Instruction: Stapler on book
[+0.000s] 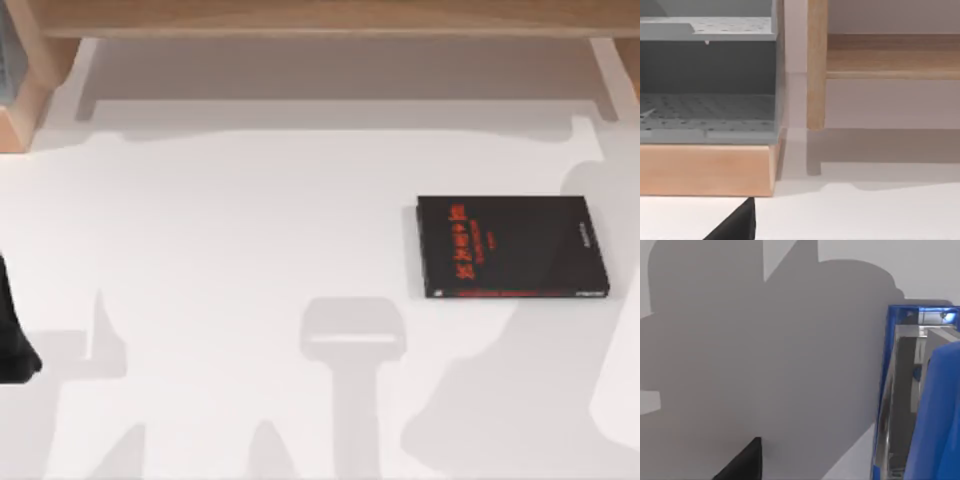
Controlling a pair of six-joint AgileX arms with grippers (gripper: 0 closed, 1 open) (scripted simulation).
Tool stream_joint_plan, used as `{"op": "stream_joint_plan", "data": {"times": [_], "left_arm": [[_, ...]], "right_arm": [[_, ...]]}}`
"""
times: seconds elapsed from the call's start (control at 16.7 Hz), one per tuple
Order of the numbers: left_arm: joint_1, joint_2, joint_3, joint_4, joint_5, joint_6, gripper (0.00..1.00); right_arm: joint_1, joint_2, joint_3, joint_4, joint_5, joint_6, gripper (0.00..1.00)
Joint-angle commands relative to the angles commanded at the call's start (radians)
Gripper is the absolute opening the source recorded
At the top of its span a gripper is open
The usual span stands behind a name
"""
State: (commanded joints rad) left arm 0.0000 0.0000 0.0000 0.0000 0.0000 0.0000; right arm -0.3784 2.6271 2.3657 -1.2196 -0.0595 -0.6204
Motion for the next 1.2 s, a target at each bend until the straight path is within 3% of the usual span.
{"op": "stream_joint_plan", "data": {"times": [0.6,1.2], "left_arm": [[0.0,0.0,0.0,0.0,0.0,0.0,1.0],[0.0,0.0,0.0,0.0,0.0,0.0,1.0]], "right_arm": [[0.0,0.0,0.0,0.0,0.0,0.0,0.02],[0.0,-0.015,-0.002,-0.001,-0.001,0.002,0.0]]}}
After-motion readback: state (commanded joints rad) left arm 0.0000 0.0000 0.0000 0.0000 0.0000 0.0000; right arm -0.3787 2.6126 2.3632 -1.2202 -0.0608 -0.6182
